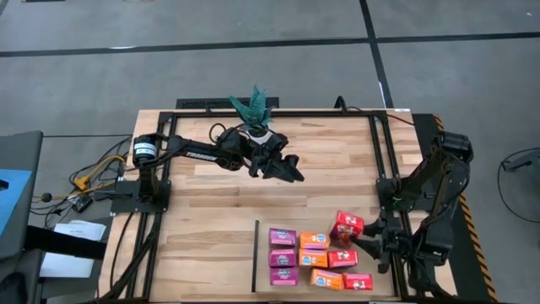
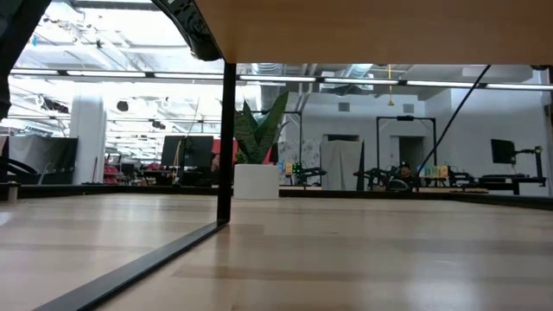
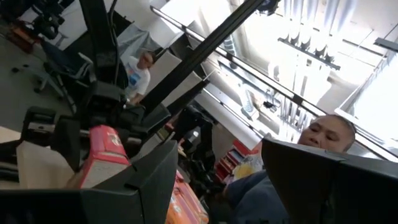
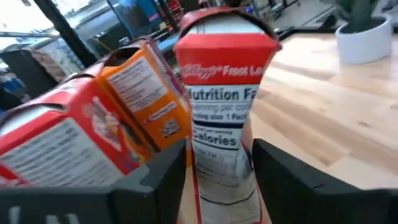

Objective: Stack cereal on shelf
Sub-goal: Put the red cereal box on the upper right shelf

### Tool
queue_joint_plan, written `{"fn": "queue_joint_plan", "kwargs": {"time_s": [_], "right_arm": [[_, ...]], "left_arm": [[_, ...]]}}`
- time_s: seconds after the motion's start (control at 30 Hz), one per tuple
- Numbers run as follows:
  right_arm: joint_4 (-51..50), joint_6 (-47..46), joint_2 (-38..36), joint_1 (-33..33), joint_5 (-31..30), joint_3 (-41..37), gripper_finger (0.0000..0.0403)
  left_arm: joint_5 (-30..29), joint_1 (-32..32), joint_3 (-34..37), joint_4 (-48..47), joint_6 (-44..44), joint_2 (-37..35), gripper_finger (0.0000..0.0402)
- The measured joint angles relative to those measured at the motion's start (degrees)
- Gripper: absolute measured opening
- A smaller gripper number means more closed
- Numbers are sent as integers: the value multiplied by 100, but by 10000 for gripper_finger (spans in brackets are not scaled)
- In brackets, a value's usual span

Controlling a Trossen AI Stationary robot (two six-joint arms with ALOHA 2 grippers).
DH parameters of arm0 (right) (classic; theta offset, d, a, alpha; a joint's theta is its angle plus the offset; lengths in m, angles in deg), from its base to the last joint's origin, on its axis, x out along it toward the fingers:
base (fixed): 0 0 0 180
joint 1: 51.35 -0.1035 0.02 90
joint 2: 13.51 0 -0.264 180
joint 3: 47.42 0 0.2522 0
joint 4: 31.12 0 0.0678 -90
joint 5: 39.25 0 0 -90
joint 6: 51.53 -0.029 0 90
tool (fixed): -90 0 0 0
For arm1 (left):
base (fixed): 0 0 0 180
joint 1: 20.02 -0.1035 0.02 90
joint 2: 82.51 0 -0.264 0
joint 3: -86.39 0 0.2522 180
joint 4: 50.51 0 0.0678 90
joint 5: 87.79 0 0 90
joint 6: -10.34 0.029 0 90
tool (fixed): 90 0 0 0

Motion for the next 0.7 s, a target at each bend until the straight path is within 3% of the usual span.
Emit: {"fn": "queue_joint_plan", "kwargs": {"time_s": [0.17,0.37,0.7], "right_arm": [[17,221,-150,-141,295,140,218],[-4,1165,-302,-50,483,344,191],[31,1708,-821,16,916,367,161]], "left_arm": [[56,6,0,-213,215,0,224],[-52,-8,4,-960,776,3,224],[-262,-49,4,-924,1057,4,224]]}}
